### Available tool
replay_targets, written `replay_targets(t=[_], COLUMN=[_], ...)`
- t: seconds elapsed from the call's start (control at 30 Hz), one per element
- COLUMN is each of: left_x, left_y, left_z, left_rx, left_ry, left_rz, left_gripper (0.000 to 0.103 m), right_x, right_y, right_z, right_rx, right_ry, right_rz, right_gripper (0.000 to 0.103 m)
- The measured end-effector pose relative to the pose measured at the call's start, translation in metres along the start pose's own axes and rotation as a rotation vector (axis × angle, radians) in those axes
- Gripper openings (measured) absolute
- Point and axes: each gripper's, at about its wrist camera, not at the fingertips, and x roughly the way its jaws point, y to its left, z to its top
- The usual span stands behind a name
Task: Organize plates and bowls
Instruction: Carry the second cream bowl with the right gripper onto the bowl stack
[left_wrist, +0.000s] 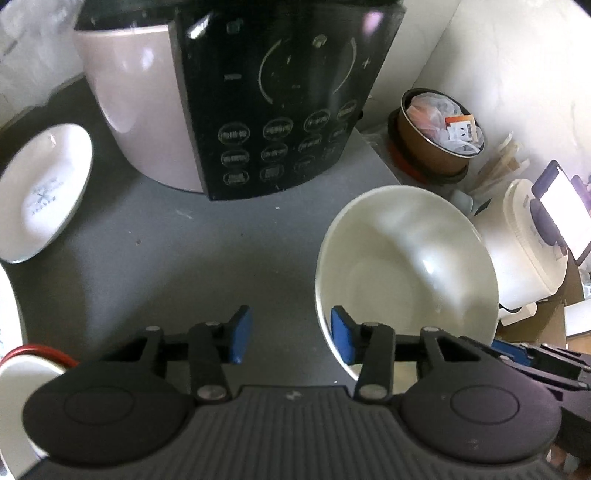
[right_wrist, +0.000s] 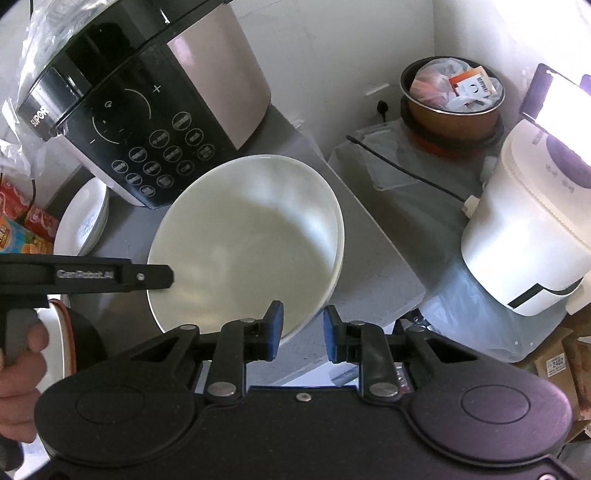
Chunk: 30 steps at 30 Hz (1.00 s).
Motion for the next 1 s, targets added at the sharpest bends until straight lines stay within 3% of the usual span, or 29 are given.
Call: replay_targets(t=[0.17,0.23,0.43,1.0], left_x=[0.01,0.008,-0.015,-0.085], left_y=[0.002,0.002,0.016,0.086], left_z=[0.003,0.003,-0.002,-0.025], left_rx=[-0.018,-0.008,0.007,-0.144], left_ry=[0.02,0.017,-0.049,-0.103], left_rz=[-0.034,0.004,0.013,0.076], left_gripper=[0.007,0.007,0.007,0.008], right_x=[0.003,0.001,-0.006,-0.035], right_y=[0.008,0.014,0.032,0.11], right_z=[0.001,-0.001,-0.001,0.009], right_rx=[0.005,0.0,-0.042,-0.211], right_ry=[0.01,-0.002,-0.012,-0.04], right_rz=[0.02,0.031,0.07,0.187], right_gripper=[0.021,0.021,0.021,0.021])
